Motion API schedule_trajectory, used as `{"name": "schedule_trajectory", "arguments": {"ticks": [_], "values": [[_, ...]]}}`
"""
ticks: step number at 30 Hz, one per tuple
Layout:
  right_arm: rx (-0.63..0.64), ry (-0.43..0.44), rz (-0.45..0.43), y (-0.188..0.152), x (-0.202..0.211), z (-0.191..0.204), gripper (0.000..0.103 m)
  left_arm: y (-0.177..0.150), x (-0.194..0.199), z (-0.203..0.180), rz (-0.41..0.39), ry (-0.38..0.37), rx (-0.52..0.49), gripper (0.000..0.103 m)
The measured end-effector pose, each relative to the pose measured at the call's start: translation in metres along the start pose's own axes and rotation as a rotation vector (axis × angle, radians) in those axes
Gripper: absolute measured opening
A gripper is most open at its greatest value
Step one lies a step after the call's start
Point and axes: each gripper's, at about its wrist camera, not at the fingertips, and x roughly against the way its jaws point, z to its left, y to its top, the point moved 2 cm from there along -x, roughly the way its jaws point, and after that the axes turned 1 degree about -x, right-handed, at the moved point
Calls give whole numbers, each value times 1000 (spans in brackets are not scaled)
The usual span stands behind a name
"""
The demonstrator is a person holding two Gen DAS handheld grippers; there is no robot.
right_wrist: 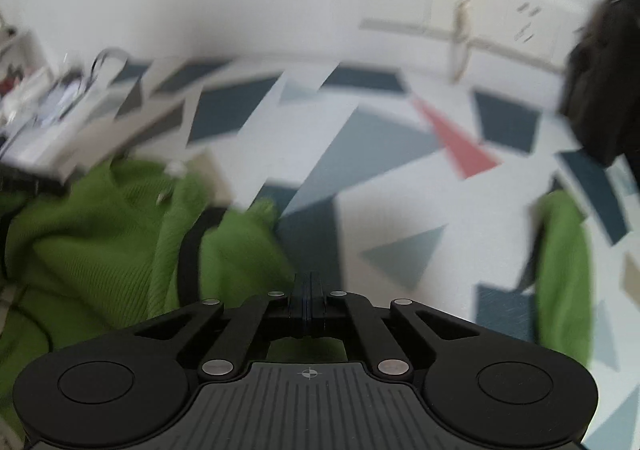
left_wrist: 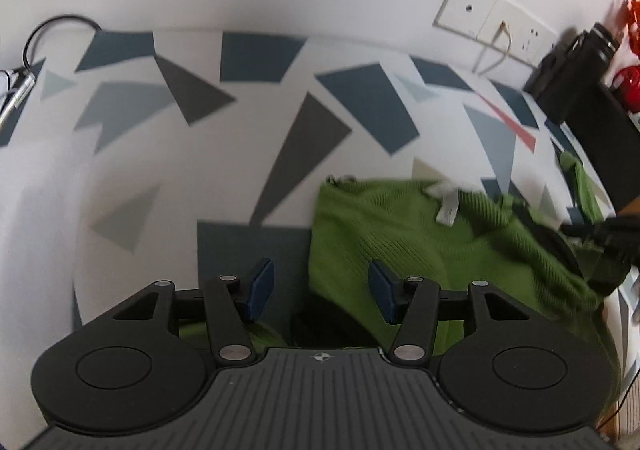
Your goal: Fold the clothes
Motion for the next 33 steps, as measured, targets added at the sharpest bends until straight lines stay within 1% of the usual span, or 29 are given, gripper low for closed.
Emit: {"name": "schedule_trajectory", "arguments": {"ticks": [3, 4, 5, 6, 7, 8, 9, 11, 14, 15, 16, 17, 18, 19, 20, 22, 25, 28, 29, 31, 32, 33], "values": [[-100, -54, -61, 4, 15, -26, 0, -5, -3, 2, 13, 2, 7, 54], [-131, -45, -69, 6, 17, -35, 0, -4, -2, 3, 14, -4, 18, 55], [-151, -15, -60, 8, 17, -41, 1, -5, -3, 4, 17, -10, 30, 56], [-163, 24, -33, 9, 15, -43, 5, -5, -3, 5, 22, -16, 43, 58], [-168, 61, -8, 11, 12, -43, 18, -6, -4, 5, 28, -23, 50, 60], [-147, 94, 11, 12, 8, -37, 35, -7, -5, 4, 36, -31, 50, 61], [-123, 121, 28, 12, 6, -31, 39, -8, -5, 3, 45, -39, 51, 63], [-37, 125, 49, 9, 0, -14, 39, -10, -6, -1, 53, -43, 35, 65], [24, 103, 99, 0, -16, 5, 39, -12, -6, -4, 49, -32, 32, 65], [17, 100, 110, -3, -20, 8, 39, -12, -6, -5, 48, -25, 31, 64], [14, 98, 117, -5, -23, 11, 39, -12, -6, -6, 48, -15, 29, 52], [25, 95, 110, -5, -23, 13, 31, -12, -6, -7, 49, -9, 23, 39], [37, 93, 105, -5, -23, 16, 23, -12, -6, -8, 48, -8, 17, 31], [47, 89, 104, -5, -22, 17, 3, -12, -5, -9, 42, -5, 17, 23], [45, 80, 94, -3, -20, 16, 3, -11, -4, -9, 32, -1, 15, 16], [39, 58, 67, -1, -14, 13, 3, -10, 1, -9, 4, 13, 15, 14], [-14, -36, -43, 11, 9, -7, 2, -6, 10, -8, -48, 37, 21, 13], [-102, -208, -153, 20, 36, -41, 2, -3, 14, -7, -76, 46, 24, 13], [-128, -260, -160, 21, 39, -52, 1, -2, 14, -7, -79, 41, 27, 13], [-181, -299, -115, 18, 36, -73, 1, -4, 10, -10, -71, 31, 16, 15], [-192, -295, -62, 14, 29, -78, 2, -5, 7, -12, -66, 32, 5, 15], [-195, -293, -14, 11, 23, -83, 3, -6, 5, -15, -60, 36, -6, 18]]}}
